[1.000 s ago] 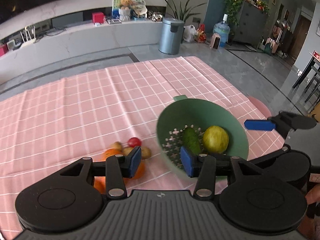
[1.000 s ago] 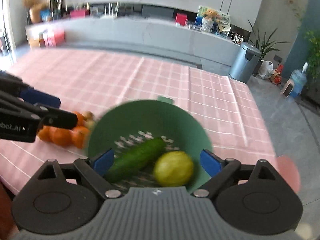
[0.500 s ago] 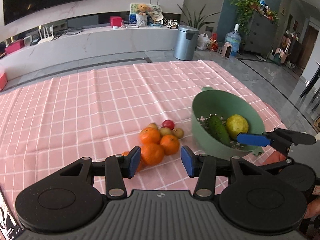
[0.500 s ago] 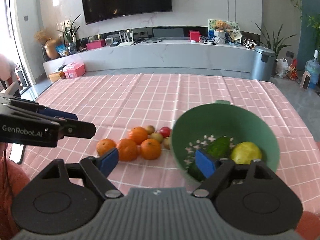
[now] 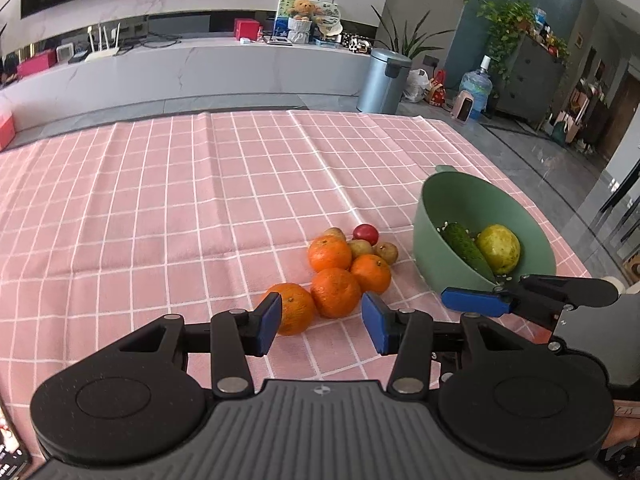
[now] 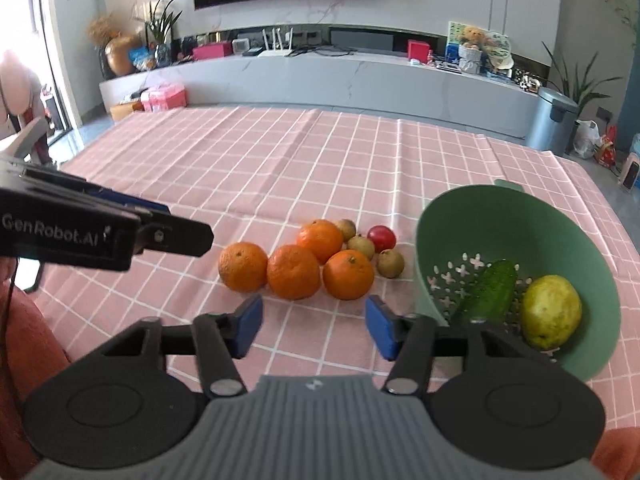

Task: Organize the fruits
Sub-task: 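Grasp an orange with the left tool while the right tool grasps another orange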

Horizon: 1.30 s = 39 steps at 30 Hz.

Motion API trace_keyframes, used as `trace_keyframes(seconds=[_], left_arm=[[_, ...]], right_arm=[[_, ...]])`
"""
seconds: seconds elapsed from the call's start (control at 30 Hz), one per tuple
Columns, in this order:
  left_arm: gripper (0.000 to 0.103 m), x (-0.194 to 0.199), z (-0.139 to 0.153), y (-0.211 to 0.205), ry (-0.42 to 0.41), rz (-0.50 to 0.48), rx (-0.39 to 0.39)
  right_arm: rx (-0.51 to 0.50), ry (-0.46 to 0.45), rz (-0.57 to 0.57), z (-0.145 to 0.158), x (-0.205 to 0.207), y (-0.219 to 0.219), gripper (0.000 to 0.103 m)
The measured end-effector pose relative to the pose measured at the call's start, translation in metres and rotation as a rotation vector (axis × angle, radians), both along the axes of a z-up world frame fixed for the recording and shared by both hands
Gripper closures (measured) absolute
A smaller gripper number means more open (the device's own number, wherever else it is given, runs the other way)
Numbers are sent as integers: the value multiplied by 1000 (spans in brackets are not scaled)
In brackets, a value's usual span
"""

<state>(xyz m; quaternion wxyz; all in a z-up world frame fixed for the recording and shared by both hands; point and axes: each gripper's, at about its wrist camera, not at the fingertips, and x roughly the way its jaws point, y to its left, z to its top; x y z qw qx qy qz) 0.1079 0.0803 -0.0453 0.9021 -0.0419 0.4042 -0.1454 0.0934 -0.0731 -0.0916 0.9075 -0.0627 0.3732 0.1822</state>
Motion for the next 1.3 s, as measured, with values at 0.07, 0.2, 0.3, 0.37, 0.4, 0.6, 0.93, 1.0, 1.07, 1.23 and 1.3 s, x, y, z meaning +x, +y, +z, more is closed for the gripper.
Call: trace_keyframes(seconds=[0.07, 0.2, 0.3, 0.37, 0.4, 0.6, 0.93, 1.0, 1.07, 1.23, 1.3], left_arm=[[48, 3, -5, 3, 13, 3, -10], [48, 12, -17, 4, 41, 11, -9], [48, 21, -27, 5, 57, 33, 12], [48, 27, -34, 6, 74, 31, 14], [48, 30, -39, 6, 88, 30, 16], [48, 43, -55, 6, 145, 36, 41], [47, 57, -63, 6, 154, 40, 3], [47, 58, -63, 4, 146, 40, 14], [47, 59, -64, 6, 149, 43, -1], [52, 61, -66, 11, 175, 55, -53], [53, 60, -66, 10, 169, 55, -47]], right_arm=[[-18, 0, 14, -4, 3, 3, 60], [-46, 4, 43, -13, 12, 10, 69], [-56, 7, 74, -19, 19, 15, 69], [-80, 4, 106, -23, 24, 19, 68], [-95, 3, 123, -25, 26, 22, 67], [-166, -35, 212, -34, 34, 35, 61], [-268, -118, 329, -43, 47, 49, 54], [-271, -127, 346, -44, 48, 50, 55], [-270, -130, 356, -44, 48, 50, 55], [-302, -145, 392, -51, 45, 59, 58], [-309, -150, 385, -52, 45, 61, 58]])
